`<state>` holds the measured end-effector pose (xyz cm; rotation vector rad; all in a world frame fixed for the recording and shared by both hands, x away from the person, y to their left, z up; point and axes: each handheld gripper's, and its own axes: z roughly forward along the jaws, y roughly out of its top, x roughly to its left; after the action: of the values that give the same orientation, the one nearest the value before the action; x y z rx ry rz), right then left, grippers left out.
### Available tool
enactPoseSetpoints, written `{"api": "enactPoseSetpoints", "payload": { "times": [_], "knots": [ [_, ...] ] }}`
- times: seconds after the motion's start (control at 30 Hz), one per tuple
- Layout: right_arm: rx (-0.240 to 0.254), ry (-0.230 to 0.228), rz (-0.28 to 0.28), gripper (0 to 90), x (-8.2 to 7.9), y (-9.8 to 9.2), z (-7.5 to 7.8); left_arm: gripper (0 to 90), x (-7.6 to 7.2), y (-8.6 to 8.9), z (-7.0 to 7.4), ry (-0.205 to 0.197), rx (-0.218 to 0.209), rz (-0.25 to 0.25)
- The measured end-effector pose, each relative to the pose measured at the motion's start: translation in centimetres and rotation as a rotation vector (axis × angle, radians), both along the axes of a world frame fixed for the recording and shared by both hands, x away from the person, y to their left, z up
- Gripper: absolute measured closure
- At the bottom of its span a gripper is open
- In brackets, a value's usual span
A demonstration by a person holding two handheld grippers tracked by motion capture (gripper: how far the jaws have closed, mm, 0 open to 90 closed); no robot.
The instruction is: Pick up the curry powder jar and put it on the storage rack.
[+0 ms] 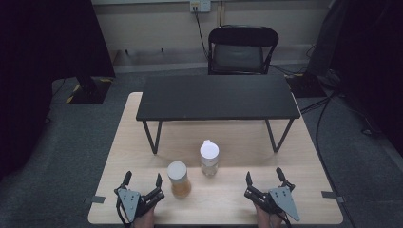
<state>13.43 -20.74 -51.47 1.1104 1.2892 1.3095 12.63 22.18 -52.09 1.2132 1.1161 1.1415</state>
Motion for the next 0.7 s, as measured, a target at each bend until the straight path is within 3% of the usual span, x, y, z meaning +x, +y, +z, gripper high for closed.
{"api": "enactPoseSetpoints", "payload": {
  "times": [0.27, 0.4, 0.7],
  "knots": [
    [0.0, 0.0, 0.0, 0.0, 0.0, 0.0, 0.0, 0.1, -0.1, 0.5, 0.3, 0.0, -0.027, -0.012],
    [0.0, 0.0, -0.001, 0.0, 0.0, 0.0, 0.0, 0.1, -0.6, 1.1, 1.4, 0.01, -0.083, -0.039],
    [0.0, 0.0, -0.002, 0.0, 0.0, 0.0, 0.0, 0.0, -1.7, 1.0, 3.8, -0.025, -0.071, -0.097]
  ]
}}
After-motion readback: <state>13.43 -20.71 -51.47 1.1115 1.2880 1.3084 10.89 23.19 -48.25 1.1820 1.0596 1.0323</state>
